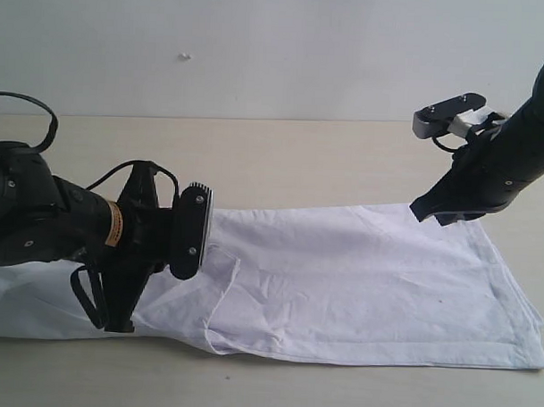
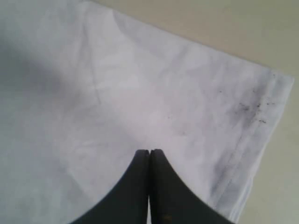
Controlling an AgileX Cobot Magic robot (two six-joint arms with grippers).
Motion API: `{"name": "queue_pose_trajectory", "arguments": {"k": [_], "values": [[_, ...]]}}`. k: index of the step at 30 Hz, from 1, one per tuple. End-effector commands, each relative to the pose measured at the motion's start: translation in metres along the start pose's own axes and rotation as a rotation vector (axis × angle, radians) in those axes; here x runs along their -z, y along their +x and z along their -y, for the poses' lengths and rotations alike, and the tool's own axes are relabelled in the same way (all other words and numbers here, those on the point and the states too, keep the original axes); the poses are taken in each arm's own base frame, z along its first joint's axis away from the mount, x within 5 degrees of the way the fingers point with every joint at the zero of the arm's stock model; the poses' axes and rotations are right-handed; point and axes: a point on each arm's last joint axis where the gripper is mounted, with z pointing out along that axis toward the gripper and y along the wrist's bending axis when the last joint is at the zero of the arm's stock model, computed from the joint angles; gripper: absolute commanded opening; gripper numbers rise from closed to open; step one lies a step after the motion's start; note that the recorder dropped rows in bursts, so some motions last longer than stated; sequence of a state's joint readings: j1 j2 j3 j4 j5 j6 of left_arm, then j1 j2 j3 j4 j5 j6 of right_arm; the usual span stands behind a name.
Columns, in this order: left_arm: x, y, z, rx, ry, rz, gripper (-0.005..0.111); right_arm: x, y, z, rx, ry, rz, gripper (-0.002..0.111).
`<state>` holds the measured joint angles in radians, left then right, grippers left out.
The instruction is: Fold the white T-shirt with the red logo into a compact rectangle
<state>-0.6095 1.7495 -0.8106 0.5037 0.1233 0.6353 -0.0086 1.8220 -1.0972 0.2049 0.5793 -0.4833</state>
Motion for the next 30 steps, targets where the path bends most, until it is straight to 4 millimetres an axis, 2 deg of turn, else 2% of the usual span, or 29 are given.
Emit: {"name": "queue_pose_trajectory", "arguments": {"k": [1, 5, 8, 11, 17, 21, 24, 30], "values": [[-0.007, -0.005, 0.007, 0.034, 0.034, -0.001, 0.0, 0.002, -0.003, 0.0, 0.015, 0.01, 0.016, 0.0], [-0.017, -0.008, 0.015, 0.013, 0.066, -0.003, 0.0, 0.002, -0.003, 0.0, 0.015, 0.01, 0.016, 0.0], [-0.035, 0.011, 0.02, 0.007, 0.107, -0.052, 0.0, 0.002, -0.003, 0.0, 0.015, 0.008, 0.012, 0.0], [-0.039, 0.02, 0.016, -0.002, 0.092, -0.048, 0.0, 0.002, -0.003, 0.0, 0.015, 0.008, 0.012, 0.0], [-0.032, 0.011, -0.01, 0.044, 0.0, 0.001, 0.0, 0.002, -0.004, 0.001, 0.015, 0.012, 0.02, 0.0], [-0.038, 0.027, -0.017, 0.052, -0.026, 0.001, 0.0, 0.002, -0.003, 0.0, 0.015, 0.009, 0.014, 0.0], [-0.035, 0.038, -0.035, 0.079, -0.095, 0.016, 0.0, 0.002, -0.003, 0.0, 0.015, 0.009, 0.014, 0.0], [-0.034, 0.04, -0.05, 0.092, -0.135, 0.018, 0.0, 0.002, -0.003, 0.0, 0.015, 0.01, 0.015, 0.0]]}}
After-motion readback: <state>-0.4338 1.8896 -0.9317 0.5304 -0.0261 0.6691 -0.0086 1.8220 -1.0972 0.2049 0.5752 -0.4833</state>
